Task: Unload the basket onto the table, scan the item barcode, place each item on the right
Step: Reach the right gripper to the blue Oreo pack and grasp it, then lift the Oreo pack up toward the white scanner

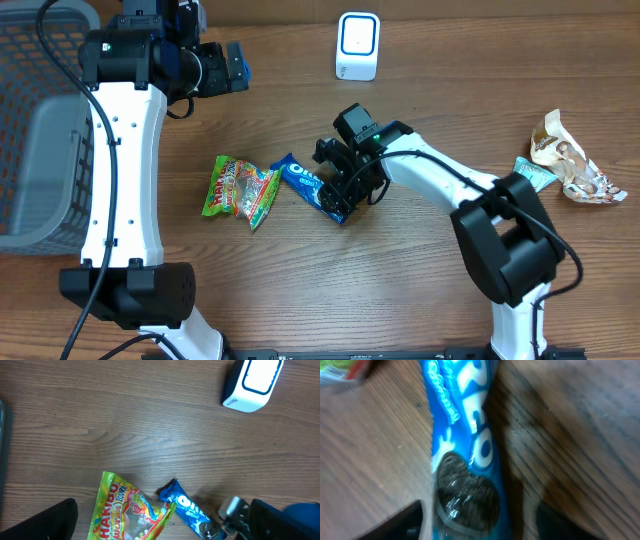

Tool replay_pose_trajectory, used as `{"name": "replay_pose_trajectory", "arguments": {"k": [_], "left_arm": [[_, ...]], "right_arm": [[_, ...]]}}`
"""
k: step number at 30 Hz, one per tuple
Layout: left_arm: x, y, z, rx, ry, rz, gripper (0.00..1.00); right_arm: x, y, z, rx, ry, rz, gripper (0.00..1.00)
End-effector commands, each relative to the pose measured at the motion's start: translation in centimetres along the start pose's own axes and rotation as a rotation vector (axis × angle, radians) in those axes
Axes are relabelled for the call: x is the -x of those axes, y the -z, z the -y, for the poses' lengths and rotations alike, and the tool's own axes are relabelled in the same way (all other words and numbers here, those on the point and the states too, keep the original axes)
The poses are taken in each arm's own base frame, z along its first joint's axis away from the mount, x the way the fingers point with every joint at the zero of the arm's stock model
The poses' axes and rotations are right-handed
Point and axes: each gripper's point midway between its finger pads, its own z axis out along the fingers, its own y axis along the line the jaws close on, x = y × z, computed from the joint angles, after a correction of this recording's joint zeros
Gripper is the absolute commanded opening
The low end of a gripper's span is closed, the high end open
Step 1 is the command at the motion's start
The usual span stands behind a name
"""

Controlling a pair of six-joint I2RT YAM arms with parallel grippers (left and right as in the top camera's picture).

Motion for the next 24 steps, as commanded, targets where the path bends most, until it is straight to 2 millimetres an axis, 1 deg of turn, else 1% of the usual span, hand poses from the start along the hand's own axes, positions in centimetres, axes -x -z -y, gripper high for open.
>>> {"name": "replay_pose_trajectory", "arguments": {"k": [1,2,5,6,8,10,14,16,19,21,24], "left_arm": [[0.2,0.0,0.3,-0.001,-0.003,0.005,1.00],[0.2,0.0,0.3,-0.001,-0.003,0.005,1.00],[0.2,0.0,0.3,-0.001,-0.003,0.005,1.00],[0.2,0.0,0.3,-0.001,-0.003,0.005,1.00],[0.2,0.0,0.3,-0.001,-0.003,0.005,1.00],[0.2,0.0,0.3,-0.001,-0.003,0.005,1.00],[0.2,0.0,0.3,-0.001,-0.003,0.006,1.00],[0.2,0.0,0.3,-0.001,-0.003,0.005,1.00],[0.2,0.0,0.3,-0.001,-0.003,0.005,1.00],[0.2,0.0,0.3,-0.001,-0.003,0.005,1.00],[0.2,0.0,0.3,-0.001,-0.003,0.005,1.00]], "right_arm": [[-0.1,-0.5,-0.2,0.024,0.005,-0.002,0.56],[-0.1,-0.5,-0.2,0.024,0.005,-0.002,0.51],[-0.3,-0.5,-0.2,0.026,-0.002,-0.011,0.32],[-0.5,-0.5,-0.2,0.027,-0.005,-0.016,0.23],[-0.7,-0.3,-0.4,0.037,-0.023,-0.025,0.09],[-0.7,0.1,-1.2,0.077,-0.034,-0.035,0.04],[0.1,2.1,-2.6,0.184,-0.132,-0.033,0.04],[0.9,3.9,-3.8,0.294,-0.173,-0.015,0.04],[2.7,7.6,-5.6,0.526,-0.228,0.050,0.04],[3.9,11.0,-6.2,0.704,-0.260,0.121,0.04],[5.3,16.5,-5.9,0.977,-0.311,0.247,0.04]]}}
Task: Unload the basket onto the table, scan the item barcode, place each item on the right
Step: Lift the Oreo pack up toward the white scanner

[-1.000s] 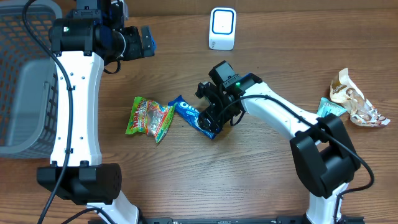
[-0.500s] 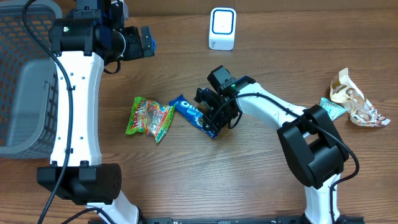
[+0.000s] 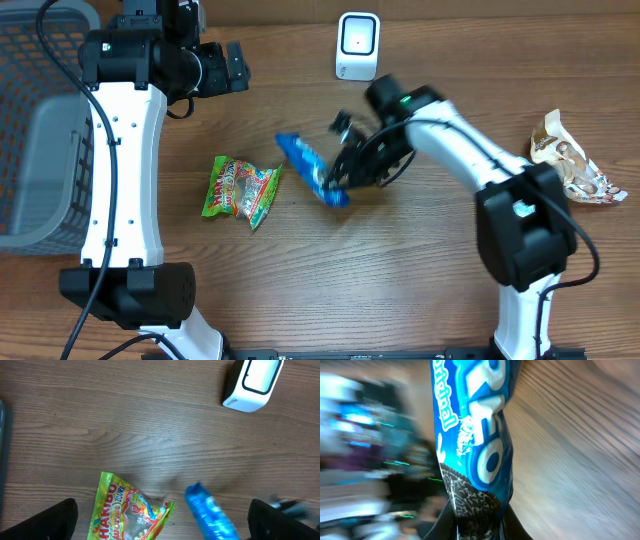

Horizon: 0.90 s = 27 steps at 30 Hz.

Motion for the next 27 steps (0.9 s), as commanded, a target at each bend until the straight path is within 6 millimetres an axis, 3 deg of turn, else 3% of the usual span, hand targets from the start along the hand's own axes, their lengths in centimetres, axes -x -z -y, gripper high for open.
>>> {"name": "replay_pose_trajectory", "arguments": {"k": [1,5,9,13,20,27], "left_arm": [[0.1,0.0,0.3,-0.001,-0.003,0.005,1.00],[0.1,0.0,0.3,-0.001,-0.003,0.005,1.00],[0.1,0.0,0.3,-0.001,-0.003,0.005,1.00],[0.1,0.0,0.3,-0.001,-0.003,0.005,1.00],[0.1,0.0,0.3,-0.001,-0.003,0.005,1.00],[0.1,0.0,0.3,-0.001,-0.003,0.005,1.00]], "right_arm": [[2.1,5.9,-7.0,0.479,0.002,0.131,0.04],[3.0,9.8,-6.2,0.535,-0.126,0.192,0.04],[3.4,12.3,-5.5,0.539,-0.208,0.231,0.04],[4.0,15.4,-6.2,0.539,-0.239,0.274,0.03],[4.9,21.6,-12.0,0.508,-0.105,0.362,0.03],[3.4,26.9,-19.6,0.445,0.135,0.456,0.03]]}}
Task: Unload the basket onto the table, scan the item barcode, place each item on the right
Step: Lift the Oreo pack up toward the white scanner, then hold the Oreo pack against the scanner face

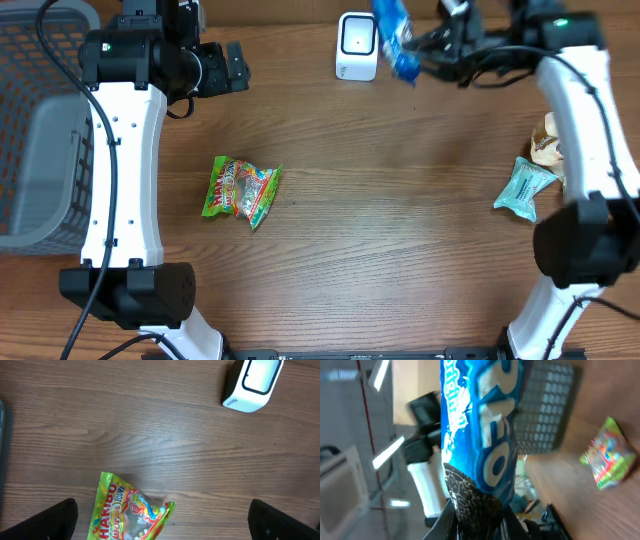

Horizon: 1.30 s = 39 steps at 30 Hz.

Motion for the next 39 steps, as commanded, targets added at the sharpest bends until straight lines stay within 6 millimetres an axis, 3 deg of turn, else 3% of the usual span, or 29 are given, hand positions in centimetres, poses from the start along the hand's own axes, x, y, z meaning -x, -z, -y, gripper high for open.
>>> {"name": "replay_pose_trajectory", "arguments": {"k": [1,5,12,16,18,22,25,32,39], "left_arm": [[0.2,0.0,0.3,-0.001,-0.003,0.005,1.00],[0.2,0.0,0.3,-0.001,-0.003,0.005,1.00],[0.2,0.0,0.3,-0.001,-0.003,0.005,1.00],[0.2,0.0,0.3,-0.001,-0.003,0.005,1.00],[0.2,0.0,0.3,-0.001,-0.003,0.005,1.00],[0.2,0.0,0.3,-0.001,-0.003,0.006,1.00],[0.2,0.0,0.3,-0.001,-0.003,0.005,1.00],[0.2,0.0,0.3,-0.001,-0.003,0.005,1.00],[0.2,0.0,0.3,-0.001,-0.003,0.005,1.00]], "right_arm": [[-2.1,0.9,-7.7,0.046,0.179,-0.002,0.03],[-2.7,1.3,-9.6,0.042,0.246,0.008,0.04],[-2.6,1.3,-9.7,0.041,0.266,0.008,0.03],[-2.1,1.3,-9.8,0.029,0.400,0.016,0.04],[-0.5,1.5,-8.0,-0.094,0.436,0.085,0.04],[4.2,2.7,-1.2,-0.570,0.403,0.300,0.04],[5.9,2.2,1.8,-0.834,0.437,0.379,0.04],[9.2,-1.8,4.6,-1.170,0.625,0.509,0.04],[13.5,-4.4,11.2,-1.339,0.676,0.605,0.04]]}}
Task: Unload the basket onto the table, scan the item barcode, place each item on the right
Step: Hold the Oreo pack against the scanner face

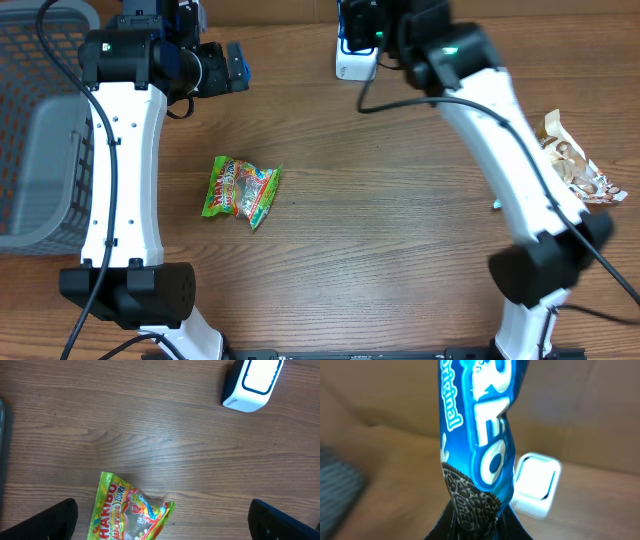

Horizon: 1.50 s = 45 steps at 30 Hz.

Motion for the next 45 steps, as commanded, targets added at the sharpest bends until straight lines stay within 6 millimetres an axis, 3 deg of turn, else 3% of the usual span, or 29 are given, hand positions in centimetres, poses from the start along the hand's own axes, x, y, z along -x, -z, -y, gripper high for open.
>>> {"name": "replay_pose_trajectory", "arguments": {"k": [1,7,15,36,45], "left_arm": [[0.2,0.0,0.3,-0.001,-0.003,0.005,1.00],[0.2,0.0,0.3,-0.001,-0.003,0.005,1.00],[0.2,0.0,0.3,-0.001,-0.003,0.005,1.00],[0.2,0.0,0.3,-0.001,-0.003,0.005,1.00],[0.2,0.0,0.3,-0.001,-0.003,0.005,1.00]], "right_arm": [[-1.6,-4.3,4.3,-0.224,0.019,0.019,0.04],[-4.3,-10.4,6.0,-0.304,0.043,0.051,0.04],[-8.2,-14.5,8.0,-0.387,0.097,0.019,0.04],[-12.1,-14.7,9.1,-0.413,0.130,-0.128,0.04],[-10.6,-13.6,8.8,-0.410,0.125,-0.108,0.04]]}}
